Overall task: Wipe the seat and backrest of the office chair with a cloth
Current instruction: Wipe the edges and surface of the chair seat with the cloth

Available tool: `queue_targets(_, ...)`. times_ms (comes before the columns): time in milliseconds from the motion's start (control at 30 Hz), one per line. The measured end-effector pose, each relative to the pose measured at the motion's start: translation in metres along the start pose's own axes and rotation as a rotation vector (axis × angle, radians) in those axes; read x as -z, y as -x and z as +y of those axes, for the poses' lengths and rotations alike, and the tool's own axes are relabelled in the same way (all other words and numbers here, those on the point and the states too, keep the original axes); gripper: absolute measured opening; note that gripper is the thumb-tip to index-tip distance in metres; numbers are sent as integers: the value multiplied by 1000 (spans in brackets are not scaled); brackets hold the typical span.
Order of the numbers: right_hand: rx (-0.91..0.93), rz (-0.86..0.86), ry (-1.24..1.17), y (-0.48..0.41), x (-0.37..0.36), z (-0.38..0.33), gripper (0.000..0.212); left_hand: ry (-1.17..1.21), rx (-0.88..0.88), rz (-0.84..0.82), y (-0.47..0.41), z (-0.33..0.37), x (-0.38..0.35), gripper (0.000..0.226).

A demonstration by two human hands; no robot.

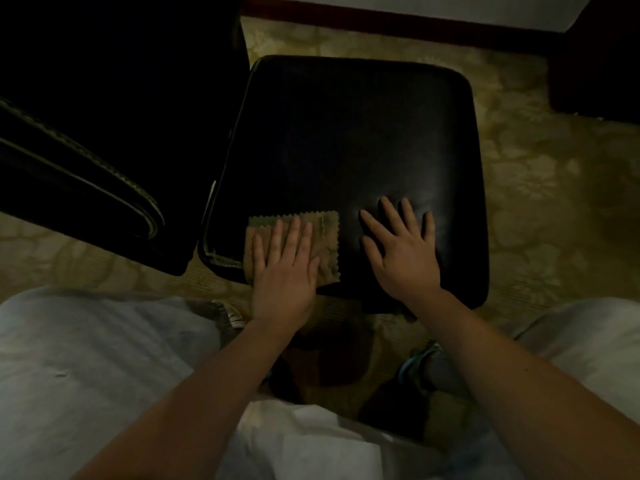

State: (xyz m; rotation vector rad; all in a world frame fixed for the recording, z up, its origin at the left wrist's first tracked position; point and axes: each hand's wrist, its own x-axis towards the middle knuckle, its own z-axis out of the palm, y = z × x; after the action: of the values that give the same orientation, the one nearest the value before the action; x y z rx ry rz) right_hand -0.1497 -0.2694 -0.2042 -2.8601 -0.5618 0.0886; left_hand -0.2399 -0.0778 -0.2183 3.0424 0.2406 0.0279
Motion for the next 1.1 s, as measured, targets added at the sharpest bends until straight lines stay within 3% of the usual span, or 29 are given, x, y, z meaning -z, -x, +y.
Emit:
queue_targets(133,6,-9,7,-4,3,-2,50,21,39,15,1,18,-1,63)
queue_targets(500,-5,-33,0,-23,5,-16,54,-36,-176,-17,-1,-36,-1,60)
queue_targets(700,-19,-10,-70,-37,1,-29,52,28,-29,31,0,-6,-5,58)
queue_targets(933,-2,10,-31,-38,-1,-24,51,-34,-233,-19,-5,-34,-1,59)
queue_targets(1100,-10,13,-18,-37,-3,-27,53,-34,-154,4,-6,-47,2,59)
